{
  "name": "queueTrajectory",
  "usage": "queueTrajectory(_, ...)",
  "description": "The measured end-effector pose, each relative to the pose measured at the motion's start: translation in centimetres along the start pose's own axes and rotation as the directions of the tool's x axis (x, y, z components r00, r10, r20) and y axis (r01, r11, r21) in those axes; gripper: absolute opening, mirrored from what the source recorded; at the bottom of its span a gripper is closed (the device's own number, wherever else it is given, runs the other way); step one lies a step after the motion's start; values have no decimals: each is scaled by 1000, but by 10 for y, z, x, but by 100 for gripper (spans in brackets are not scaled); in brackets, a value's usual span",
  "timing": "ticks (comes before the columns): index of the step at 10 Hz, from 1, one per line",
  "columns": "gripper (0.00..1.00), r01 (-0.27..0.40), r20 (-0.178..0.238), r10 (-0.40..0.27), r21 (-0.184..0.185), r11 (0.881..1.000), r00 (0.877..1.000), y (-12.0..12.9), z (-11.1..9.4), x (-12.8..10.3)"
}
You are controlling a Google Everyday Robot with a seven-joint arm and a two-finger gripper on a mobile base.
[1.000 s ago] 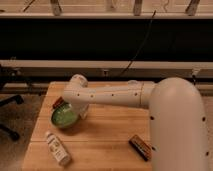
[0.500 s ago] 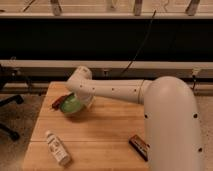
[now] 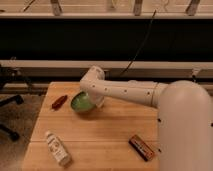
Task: Drag the ceramic bowl in a circle
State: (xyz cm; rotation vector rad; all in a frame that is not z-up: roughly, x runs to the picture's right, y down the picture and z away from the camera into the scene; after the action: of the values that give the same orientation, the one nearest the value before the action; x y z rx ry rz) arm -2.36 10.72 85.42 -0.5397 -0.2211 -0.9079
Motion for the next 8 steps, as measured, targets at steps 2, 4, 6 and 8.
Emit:
queueTrajectory(2,19,-47,5,47,-10,999,999,26,7,9)
queueTrajectory(4,19,-83,21,84,-6,996,996,47,12,2)
queueTrajectory(6,19,-100,63,99,10,995,993,67,15,-18)
queueTrajectory(8,19,-94,89,92,9,996,992,80,14,-29)
